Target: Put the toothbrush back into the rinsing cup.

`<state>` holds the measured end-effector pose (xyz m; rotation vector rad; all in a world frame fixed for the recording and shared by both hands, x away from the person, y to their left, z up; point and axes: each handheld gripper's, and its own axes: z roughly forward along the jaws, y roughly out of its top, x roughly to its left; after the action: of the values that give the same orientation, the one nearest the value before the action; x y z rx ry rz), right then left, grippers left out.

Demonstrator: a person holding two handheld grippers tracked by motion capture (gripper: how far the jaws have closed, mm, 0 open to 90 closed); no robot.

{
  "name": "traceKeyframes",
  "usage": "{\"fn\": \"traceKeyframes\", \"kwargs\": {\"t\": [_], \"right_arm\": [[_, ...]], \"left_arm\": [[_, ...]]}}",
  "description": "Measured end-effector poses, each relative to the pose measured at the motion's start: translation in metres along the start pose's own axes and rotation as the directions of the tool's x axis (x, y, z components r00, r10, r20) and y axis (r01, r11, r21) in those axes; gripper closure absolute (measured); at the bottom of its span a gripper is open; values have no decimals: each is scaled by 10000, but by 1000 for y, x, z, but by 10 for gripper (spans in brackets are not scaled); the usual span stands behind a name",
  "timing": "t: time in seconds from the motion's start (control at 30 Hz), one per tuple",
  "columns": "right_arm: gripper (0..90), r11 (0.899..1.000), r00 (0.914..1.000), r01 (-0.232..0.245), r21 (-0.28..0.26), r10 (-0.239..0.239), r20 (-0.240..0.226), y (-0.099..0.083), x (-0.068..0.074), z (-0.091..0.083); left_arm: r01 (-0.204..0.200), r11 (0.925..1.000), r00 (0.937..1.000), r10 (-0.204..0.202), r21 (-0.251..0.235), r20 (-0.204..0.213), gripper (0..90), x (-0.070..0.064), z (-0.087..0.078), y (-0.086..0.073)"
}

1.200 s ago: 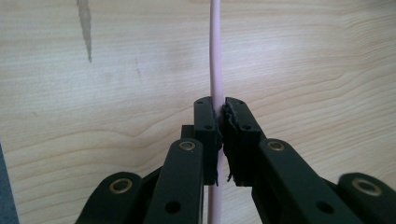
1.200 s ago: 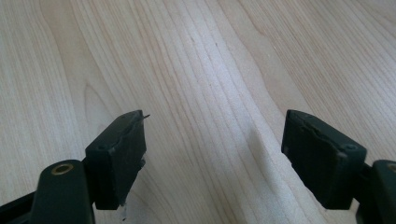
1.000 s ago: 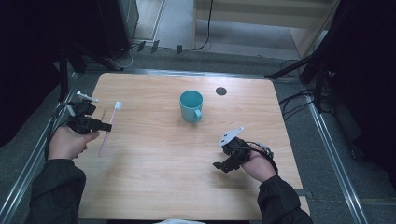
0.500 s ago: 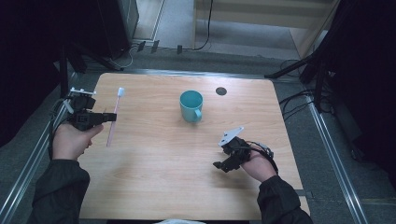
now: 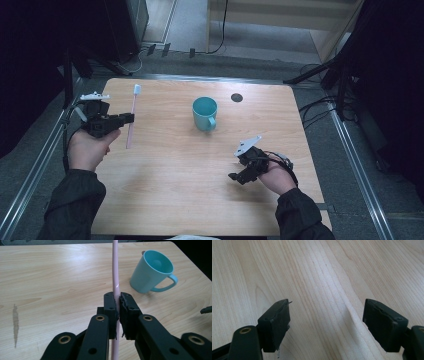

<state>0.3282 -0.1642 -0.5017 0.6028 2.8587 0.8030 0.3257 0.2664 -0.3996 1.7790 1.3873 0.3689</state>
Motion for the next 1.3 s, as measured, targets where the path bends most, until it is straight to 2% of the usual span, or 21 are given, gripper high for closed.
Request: {"fn": "traceKeyframes", "kwargs": {"t": [0.1, 0.37, 0.47, 0.6, 0.7, 1.1, 1.3], "right_arm": [[218, 10000, 10000, -13, -16, 13, 6, 0, 0, 0], [219, 10000, 10000, 29, 15, -29, 66, 0, -1, 0], [218, 10000, 10000, 57, 5, -57, 29, 1, 0, 0], [219, 10000, 10000, 43, 22, -43, 12, 1, 0, 1], [219, 10000, 10000, 85, 9, -85, -42, 1, 0, 1], [218, 10000, 10000, 64, -54, -64, 30, 1, -2, -1], [219, 10000, 10000, 73, -25, -73, 36, 1, -1, -1]], "left_arm": [[-3, 10000, 9998, 4, -82, 183, 840, -5, 4, 2], [-349, 9979, 9980, 377, -551, 504, 840, -23, 14, 8], [-416, 9977, 9966, 453, -533, 693, 840, -29, 20, 13], [-545, 9955, 9949, 608, -780, 805, 840, -38, 24, 21], [-527, 9949, 9926, 617, -864, 1051, 840, -45, 29, 28], [-752, 9902, 9872, 905, -1175, 1313, 841, -64, 46, 47], [-900, 9893, 9850, 1054, -1145, 1366, 841, -71, 55, 57]]}}
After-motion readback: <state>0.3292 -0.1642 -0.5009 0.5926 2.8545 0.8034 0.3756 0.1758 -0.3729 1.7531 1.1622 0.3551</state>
